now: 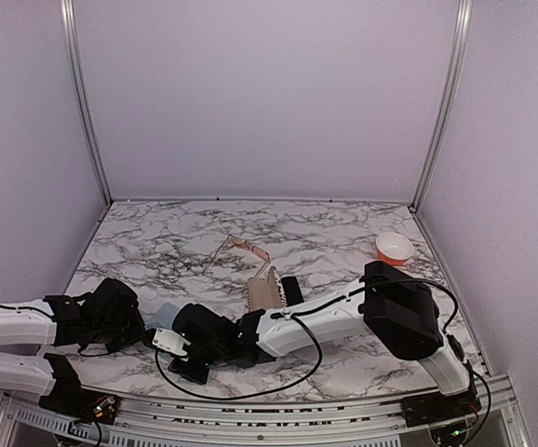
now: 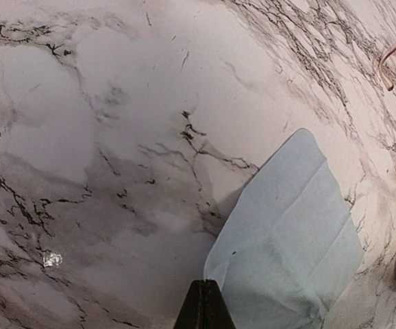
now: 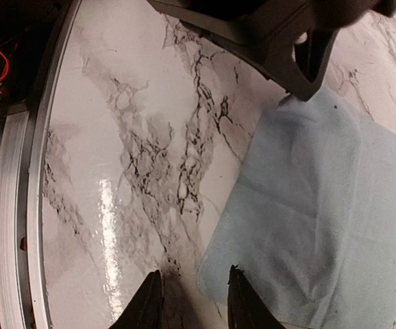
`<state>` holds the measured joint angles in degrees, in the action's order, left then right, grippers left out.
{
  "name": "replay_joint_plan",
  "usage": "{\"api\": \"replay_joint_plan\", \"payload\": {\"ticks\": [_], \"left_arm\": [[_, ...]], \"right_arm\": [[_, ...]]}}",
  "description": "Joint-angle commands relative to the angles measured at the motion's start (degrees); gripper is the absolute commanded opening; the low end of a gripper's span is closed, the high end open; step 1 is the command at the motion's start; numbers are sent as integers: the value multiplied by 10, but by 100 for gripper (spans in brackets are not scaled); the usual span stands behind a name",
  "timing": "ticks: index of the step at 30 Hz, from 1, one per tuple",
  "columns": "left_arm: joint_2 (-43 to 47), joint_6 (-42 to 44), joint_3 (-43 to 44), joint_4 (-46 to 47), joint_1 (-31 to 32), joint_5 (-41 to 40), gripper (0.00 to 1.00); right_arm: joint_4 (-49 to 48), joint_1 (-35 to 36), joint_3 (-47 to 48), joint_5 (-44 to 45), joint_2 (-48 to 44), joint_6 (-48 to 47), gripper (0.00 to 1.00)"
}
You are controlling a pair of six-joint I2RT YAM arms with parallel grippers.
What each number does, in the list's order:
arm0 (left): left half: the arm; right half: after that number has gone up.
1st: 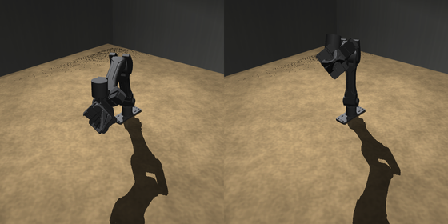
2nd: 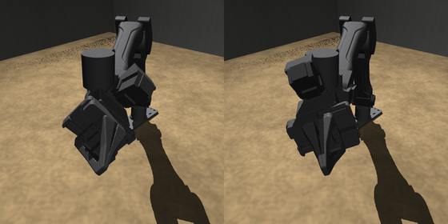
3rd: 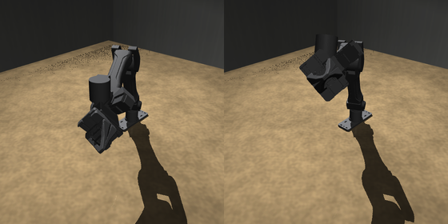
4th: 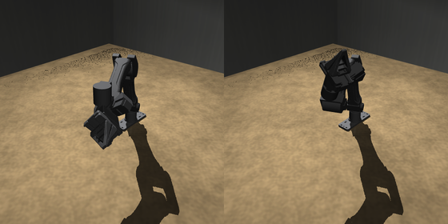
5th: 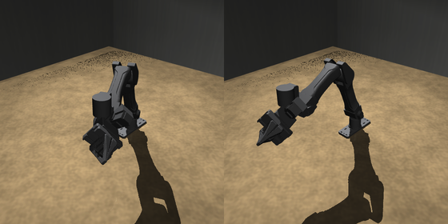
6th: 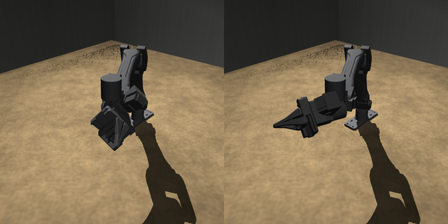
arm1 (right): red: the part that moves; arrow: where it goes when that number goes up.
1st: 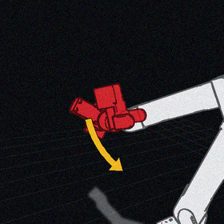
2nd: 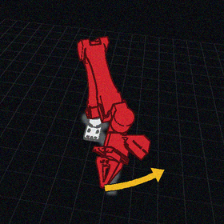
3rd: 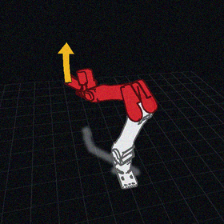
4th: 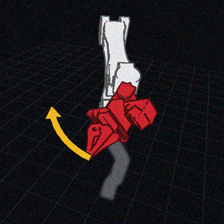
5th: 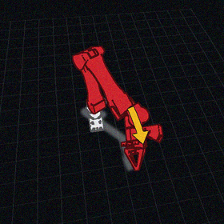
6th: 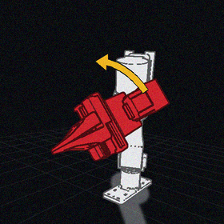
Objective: Organize the sunglasses
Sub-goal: Pick up the corner of the glasses cleaning cloth from the center of the board.
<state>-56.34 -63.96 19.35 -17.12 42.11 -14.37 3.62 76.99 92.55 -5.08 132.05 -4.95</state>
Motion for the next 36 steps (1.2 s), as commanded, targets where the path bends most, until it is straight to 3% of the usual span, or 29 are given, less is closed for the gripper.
{"api": "replay_joint_plan", "payload": {"ticks": [1, 15, 25, 36], "left_arm": [[1, 2, -10, 4, 0, 4, 0], [7, 1, -14, 5, 0, 3, 0], [9, 1, -14, 5, 0, 3, 0], [17, 2, -19, 5, 0, 6, 0]], "right_arm": [[-21, 3, 18, 41, 13, -12, 32], [-14, 10, -3, 42, 23, -20, 28], [9, 18, 13, 104, 49, -15, 9], [15, -1, 3, 115, 46, 13, 0]]}}
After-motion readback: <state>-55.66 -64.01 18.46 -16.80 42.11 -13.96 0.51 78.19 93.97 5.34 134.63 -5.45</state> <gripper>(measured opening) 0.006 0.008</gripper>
